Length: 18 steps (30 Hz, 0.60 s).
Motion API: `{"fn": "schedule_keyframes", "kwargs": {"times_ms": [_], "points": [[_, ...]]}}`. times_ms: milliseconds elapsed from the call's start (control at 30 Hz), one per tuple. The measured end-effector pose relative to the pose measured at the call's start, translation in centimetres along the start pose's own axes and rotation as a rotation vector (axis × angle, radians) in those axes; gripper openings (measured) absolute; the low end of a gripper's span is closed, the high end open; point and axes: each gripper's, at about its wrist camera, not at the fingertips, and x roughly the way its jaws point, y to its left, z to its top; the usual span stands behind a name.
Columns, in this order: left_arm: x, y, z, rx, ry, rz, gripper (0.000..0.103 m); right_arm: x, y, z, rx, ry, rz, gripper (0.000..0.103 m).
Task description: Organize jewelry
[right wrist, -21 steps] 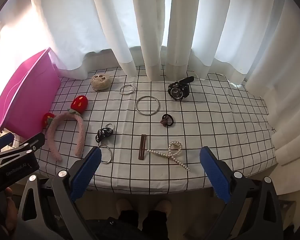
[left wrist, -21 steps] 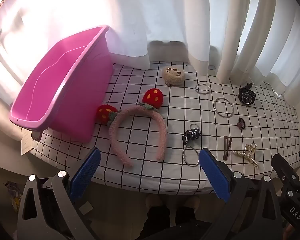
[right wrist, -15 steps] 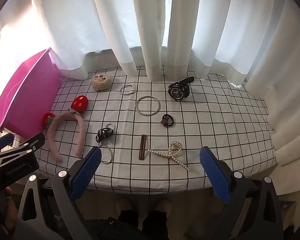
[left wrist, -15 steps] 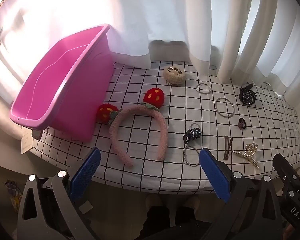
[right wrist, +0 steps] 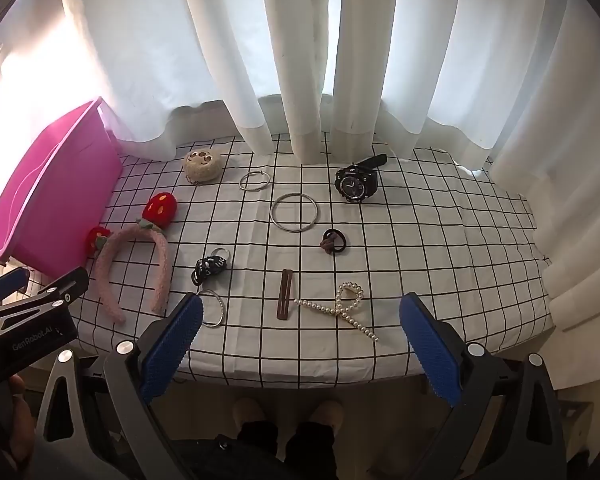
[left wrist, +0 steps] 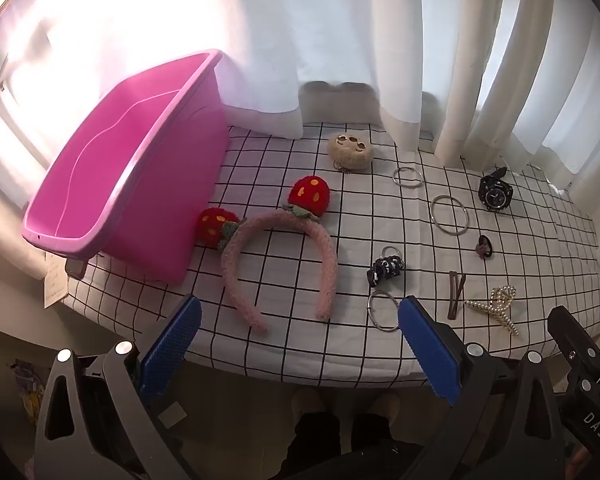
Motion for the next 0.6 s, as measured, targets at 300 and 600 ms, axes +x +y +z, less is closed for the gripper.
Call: {"fn": "schedule_keyframes", "kwargs": {"times_ms": [300, 600], "points": [[0.0, 0.07, 0.04, 0.001, -0.002, 0.0, 0.097, -0.21, -0.2, 0.09, 0.002, -0.002, 0.002, 0.094], [-0.37, -0.08, 0.13, 0.006, -0.008, 0.001, 0.097, -0.51, -0.32, 0.09, 0.007, -0.004, -0.002, 0.094]]}}
